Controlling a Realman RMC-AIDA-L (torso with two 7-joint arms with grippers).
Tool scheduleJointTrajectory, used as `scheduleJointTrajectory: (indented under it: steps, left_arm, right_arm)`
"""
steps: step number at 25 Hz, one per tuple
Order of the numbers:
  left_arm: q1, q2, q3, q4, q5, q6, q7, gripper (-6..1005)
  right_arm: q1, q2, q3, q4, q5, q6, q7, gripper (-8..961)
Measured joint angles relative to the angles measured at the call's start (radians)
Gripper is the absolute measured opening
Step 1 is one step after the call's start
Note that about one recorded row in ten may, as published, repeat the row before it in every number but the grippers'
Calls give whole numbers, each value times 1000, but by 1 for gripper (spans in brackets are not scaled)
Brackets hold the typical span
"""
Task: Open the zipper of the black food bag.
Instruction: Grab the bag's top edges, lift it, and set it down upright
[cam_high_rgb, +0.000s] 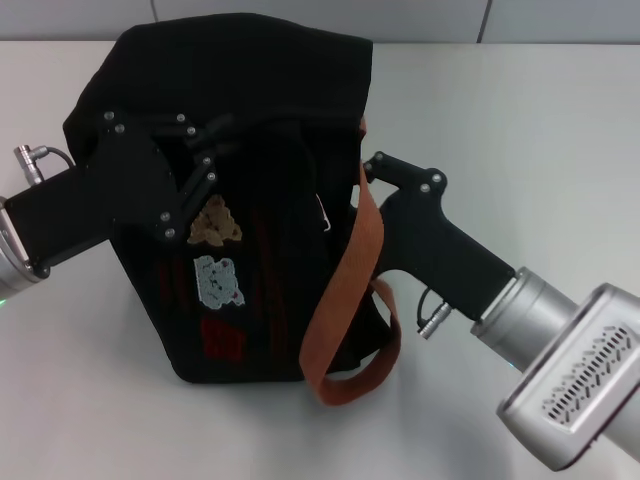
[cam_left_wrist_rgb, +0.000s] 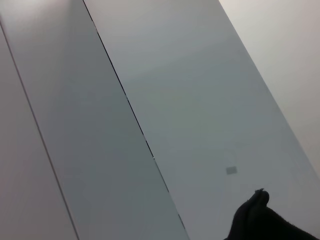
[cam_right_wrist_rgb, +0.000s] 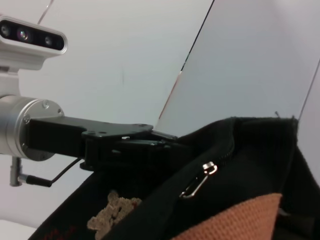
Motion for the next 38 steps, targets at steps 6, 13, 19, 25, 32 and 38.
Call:
scheduleJointTrajectory:
  steps: [6, 13, 19, 25, 32, 38]
  left_arm:
    - [0, 0, 12, -9, -1, 2, 12, 74]
    - [0, 0, 15, -19, -1, 3, 15, 74]
    - [1, 0, 15, -22, 0, 4, 23, 74]
    - [1, 0, 15, -23, 0, 4, 24, 74]
    - [1, 0, 15, -25, 0, 3, 24, 74]
    - [-4, 0, 15, -26, 0, -3, 24, 74]
  right_arm:
    - [32, 0, 6, 29, 6, 75, 3, 349]
    - [40, 0, 43, 42, 7, 94, 3, 349]
    - [33, 0, 61, 40, 8, 97, 3, 350]
    - [31, 0, 59, 36, 9, 99, -5, 351]
    - [30, 0, 56, 30, 2, 98, -11, 348]
    - [30, 0, 56, 30, 1, 93, -24, 338]
